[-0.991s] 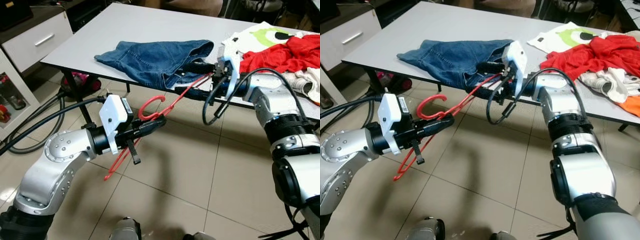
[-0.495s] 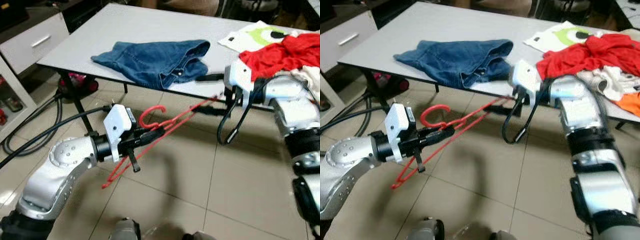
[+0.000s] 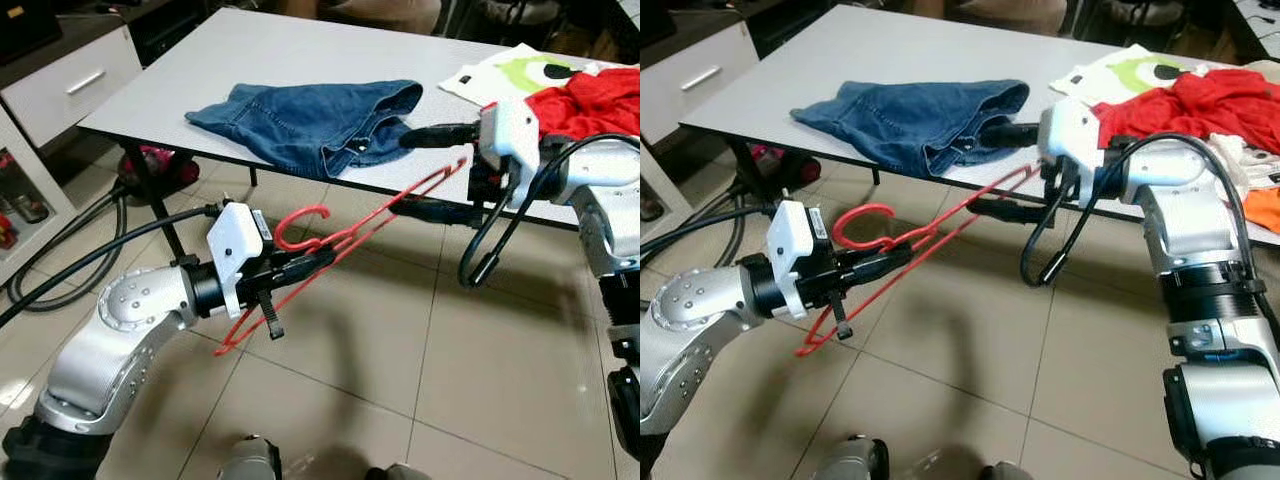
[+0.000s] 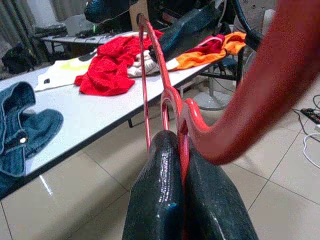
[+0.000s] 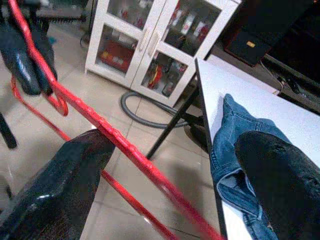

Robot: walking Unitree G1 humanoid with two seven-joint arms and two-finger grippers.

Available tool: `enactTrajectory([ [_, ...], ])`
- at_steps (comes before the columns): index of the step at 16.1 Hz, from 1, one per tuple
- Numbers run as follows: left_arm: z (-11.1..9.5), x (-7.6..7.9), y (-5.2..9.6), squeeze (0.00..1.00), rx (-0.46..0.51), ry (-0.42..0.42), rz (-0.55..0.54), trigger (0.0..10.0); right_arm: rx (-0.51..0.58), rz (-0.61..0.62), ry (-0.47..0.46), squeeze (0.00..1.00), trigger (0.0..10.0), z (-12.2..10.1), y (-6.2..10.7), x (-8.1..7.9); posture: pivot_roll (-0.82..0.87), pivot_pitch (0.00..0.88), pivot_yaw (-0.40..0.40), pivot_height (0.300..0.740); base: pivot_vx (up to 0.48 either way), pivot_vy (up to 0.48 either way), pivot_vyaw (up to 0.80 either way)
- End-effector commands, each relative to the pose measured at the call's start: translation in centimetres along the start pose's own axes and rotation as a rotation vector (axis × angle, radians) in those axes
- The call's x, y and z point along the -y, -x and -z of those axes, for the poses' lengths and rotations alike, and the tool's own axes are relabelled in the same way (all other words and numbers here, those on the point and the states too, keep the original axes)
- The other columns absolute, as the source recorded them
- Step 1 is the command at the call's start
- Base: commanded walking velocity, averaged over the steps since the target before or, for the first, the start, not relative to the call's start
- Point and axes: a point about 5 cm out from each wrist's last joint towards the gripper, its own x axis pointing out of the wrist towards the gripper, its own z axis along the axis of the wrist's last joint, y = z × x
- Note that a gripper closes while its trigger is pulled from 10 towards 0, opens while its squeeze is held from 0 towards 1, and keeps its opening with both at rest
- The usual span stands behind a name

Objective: Hang hanger

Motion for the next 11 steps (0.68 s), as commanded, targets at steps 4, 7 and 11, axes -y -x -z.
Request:
enactTrajectory([
  [4,1.8,0.2,0.3,0.0,-0.089,0.051,0.002,10.0,-0.028,0.011,0.087,0.0,10.0,-1.1,0.4,1.0,0.09,0.081,-0.001,0.74,0.0,0.0,0.0],
  [7,1.9,0.2,0.1,0.0,-0.097,0.042,0.007,10.0,-0.092,-0.02,0.105,0.0,8.5,0.2,-1.0,0.3,0.09,0.082,-0.002,0.74,0.0,0.0,0.0],
  [11,2.1,0.4,0.1,0.0,-0.103,0.042,0.008,10.0,-0.063,0.001,0.05,0.0,0.0,1.1,-1.6,0.1,0.09,0.081,0.001,0.74,0.0,0.0,0.0],
])
